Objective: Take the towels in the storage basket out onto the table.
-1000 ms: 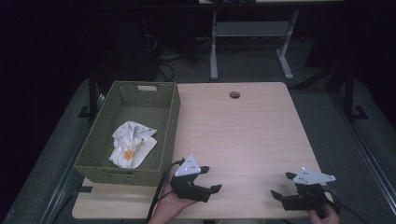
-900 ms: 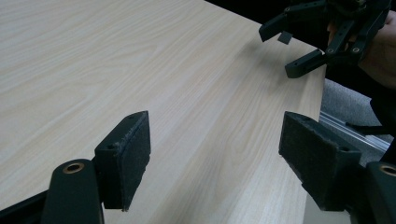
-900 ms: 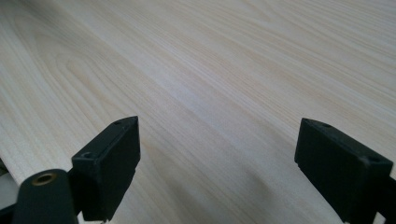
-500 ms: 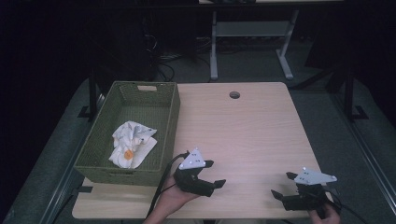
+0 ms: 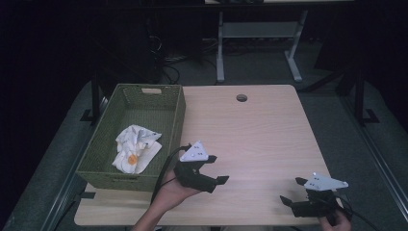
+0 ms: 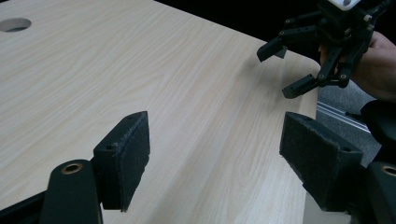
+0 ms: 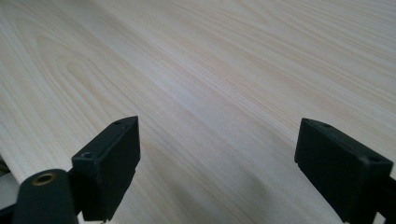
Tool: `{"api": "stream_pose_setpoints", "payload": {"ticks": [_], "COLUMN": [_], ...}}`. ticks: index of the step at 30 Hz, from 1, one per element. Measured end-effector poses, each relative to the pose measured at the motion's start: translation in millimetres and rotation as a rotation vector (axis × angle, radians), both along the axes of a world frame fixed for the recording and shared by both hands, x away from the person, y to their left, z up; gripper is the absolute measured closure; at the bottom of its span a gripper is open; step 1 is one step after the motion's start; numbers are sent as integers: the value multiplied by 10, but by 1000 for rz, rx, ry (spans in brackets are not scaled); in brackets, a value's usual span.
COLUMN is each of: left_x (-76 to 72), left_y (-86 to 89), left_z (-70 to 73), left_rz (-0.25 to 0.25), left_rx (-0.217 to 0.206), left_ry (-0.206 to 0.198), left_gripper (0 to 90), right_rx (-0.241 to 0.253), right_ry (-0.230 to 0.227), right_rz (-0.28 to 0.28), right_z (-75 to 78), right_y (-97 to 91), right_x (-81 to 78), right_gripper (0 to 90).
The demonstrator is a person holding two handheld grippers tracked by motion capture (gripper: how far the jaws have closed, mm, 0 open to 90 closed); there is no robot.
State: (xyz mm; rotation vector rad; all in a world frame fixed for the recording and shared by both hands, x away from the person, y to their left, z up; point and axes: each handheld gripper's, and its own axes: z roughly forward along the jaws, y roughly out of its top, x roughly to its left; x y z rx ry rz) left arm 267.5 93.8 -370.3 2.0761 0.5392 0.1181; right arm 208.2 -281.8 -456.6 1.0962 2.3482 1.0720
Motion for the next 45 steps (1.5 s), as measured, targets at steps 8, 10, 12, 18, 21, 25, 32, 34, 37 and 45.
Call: {"api": "stream_pose_setpoints", "payload": {"ticks": [8, 10, 12, 18, 21, 25, 32, 34, 37, 45], "left_x": [78, 96, 104, 152, 199, 236, 279, 286, 305, 413], "left_y": [79, 103, 113, 179, 236, 300, 410, 445, 489, 609], "left_z": [99, 123, 132, 211, 270, 321, 373, 394, 440, 513], "left_rz": [0, -2, -2, -22, -10, -8, -25, -17, -13, -4], "left_rx": [-1, 5, 9, 22, 24, 40, 60, 62, 49, 41], "left_ry": [23, 22, 15, 12, 20, 20, 43, 47, 52, 67], "left_gripper": [238, 237, 237, 238, 229, 221, 222, 222, 228, 226], "right_rx": [1, 1, 3, 3, 0, -2, 1, -2, 3, 8], "right_ry": [0, 1, 0, -3, -6, -7, -2, -9, -8, -10], "right_rz": [1, 1, 2, 6, 7, 7, 6, 8, 5, 4], "right_z": [0, 0, 1, 3, 6, 7, 4, 9, 8, 16], "right_y": [1, 3, 3, 8, 6, 6, 5, 0, -7, -11], "right_x": [-1, -2, -3, -5, -5, -3, -3, -3, -2, -9], "right_gripper": [139, 139, 139, 139, 139, 139, 139, 139, 139, 139]}}
